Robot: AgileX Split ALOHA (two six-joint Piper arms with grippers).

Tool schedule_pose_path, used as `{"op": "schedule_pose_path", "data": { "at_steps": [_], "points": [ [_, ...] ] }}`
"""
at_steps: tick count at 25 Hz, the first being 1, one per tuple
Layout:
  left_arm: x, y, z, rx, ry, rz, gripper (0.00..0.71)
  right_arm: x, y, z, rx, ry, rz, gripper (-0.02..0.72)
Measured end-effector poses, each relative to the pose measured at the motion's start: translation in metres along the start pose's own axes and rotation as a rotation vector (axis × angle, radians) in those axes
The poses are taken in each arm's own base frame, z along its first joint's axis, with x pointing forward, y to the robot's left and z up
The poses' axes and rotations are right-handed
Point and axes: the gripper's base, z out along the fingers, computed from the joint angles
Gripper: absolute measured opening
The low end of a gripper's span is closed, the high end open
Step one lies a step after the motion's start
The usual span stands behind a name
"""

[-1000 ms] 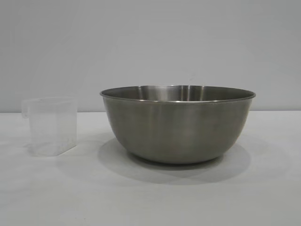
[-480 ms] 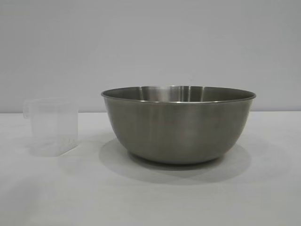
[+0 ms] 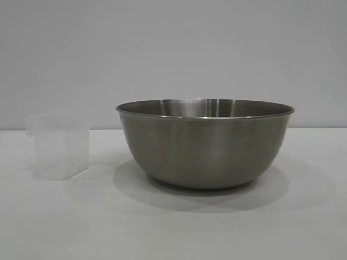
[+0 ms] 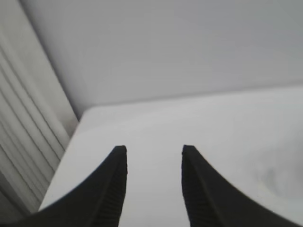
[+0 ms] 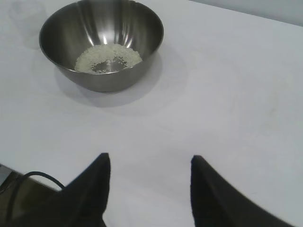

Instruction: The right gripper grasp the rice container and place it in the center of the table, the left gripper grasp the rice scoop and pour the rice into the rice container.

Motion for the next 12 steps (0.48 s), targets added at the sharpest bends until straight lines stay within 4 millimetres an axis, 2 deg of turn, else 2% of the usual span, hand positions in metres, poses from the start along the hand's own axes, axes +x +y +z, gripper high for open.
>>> {"op": "schedule_pose_path", "data": {
  "at_steps": [2,4,12],
  "points": [
    [0.01,-0.003,-0.009,0.013,0.002,-0.002,0.229,0.0,0.0,0.0,0.0,0.0,0.0,0.37],
    [0.02,-0.004,-0.009,0.02,0.054,-0.001,0.229,0.0,0.0,0.0,0.002,0.0,-0.001,0.37],
    [0.045,-0.005,0.014,0.035,0.187,-0.008,0.229,0.0,0.0,0.0,0.002,0.0,-0.001,0.37]
  ]
}}
